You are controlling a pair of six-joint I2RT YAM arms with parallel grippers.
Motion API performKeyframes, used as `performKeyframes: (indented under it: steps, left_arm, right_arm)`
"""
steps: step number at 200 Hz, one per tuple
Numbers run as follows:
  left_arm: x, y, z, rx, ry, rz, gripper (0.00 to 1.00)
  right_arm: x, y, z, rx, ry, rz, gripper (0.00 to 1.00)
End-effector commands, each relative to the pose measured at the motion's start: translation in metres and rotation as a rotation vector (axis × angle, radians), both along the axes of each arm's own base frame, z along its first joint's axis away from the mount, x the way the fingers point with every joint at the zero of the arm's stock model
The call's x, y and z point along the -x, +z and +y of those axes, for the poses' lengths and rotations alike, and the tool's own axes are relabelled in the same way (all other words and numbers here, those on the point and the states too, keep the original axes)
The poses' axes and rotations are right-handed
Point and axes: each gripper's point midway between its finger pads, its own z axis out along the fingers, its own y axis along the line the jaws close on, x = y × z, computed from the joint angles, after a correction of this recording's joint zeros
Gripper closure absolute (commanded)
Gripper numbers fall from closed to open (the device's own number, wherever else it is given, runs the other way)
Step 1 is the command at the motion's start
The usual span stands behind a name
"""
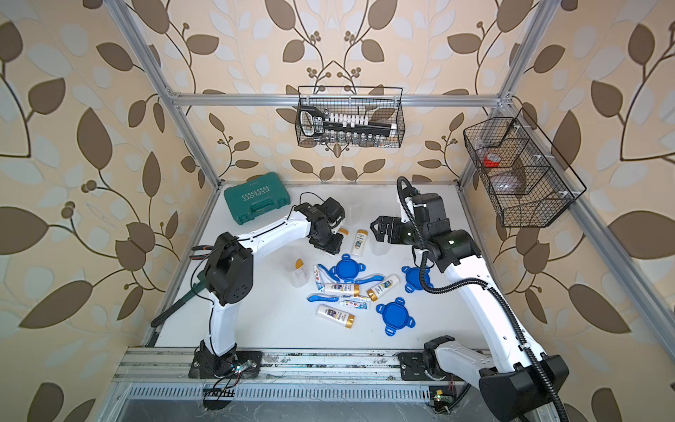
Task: Pack away toiletry kits
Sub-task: Pick up the toiletry item from the center of the board.
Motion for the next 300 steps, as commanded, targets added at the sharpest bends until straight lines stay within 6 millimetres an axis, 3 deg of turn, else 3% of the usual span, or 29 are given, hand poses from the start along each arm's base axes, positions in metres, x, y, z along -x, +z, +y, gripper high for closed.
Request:
performKeyframes:
  steps: [1,56,107,134,162,187,215,247,259,284,300]
  left_arm:
    - [0.020,0.065,-0.013,0.147,-0.077,-0.118,0.82]
    - [0.074,0.118,-0.002,0.276,-0.147,-0.215,0.88]
    - [0.111,0.137,0.011,0.374,-0.150,-0.236,0.89]
    - [0.122,0.141,0.020,0.383,-0.140,-0.248,0.89]
    - [0.129,0.144,0.025,0.385,-0.144,-0.255,0.89]
    - [0.130,0.142,0.030,0.377,-0.130,-0.262,0.89]
    - [0.129,0.137,0.035,0.358,-0.104,-0.267,0.89]
    - [0.117,0.123,0.051,0.279,-0.012,-0.287,0.88]
    - [0.113,0.119,0.056,0.248,0.009,-0.283,0.77]
    - [0.112,0.122,0.066,0.246,0.058,-0.269,0.27]
    - [0.110,0.130,0.088,0.299,0.154,-0.252,0.07]
  right_arm:
    - [0.018,-0.006,0.022,-0.121,0.103,0.134,0.01]
    - [0.021,0.000,0.081,-0.417,0.340,0.222,0.01]
    - [0.037,-0.017,0.135,-0.472,0.470,0.303,0.06]
    - [0.034,-0.027,0.149,-0.462,0.487,0.325,0.14]
    - [0.028,-0.028,0.165,-0.479,0.515,0.338,0.26]
    - [0.025,-0.028,0.178,-0.478,0.535,0.345,0.47]
    - [0.024,-0.026,0.180,-0.480,0.538,0.339,0.69]
    - [0.022,-0.020,0.180,-0.479,0.534,0.322,0.84]
    - [0.020,-0.015,0.181,-0.479,0.534,0.307,0.87]
    - [0.008,-0.007,0.184,-0.426,0.527,0.255,0.90]
    - [-0.002,-0.005,0.186,-0.309,0.517,0.195,0.92]
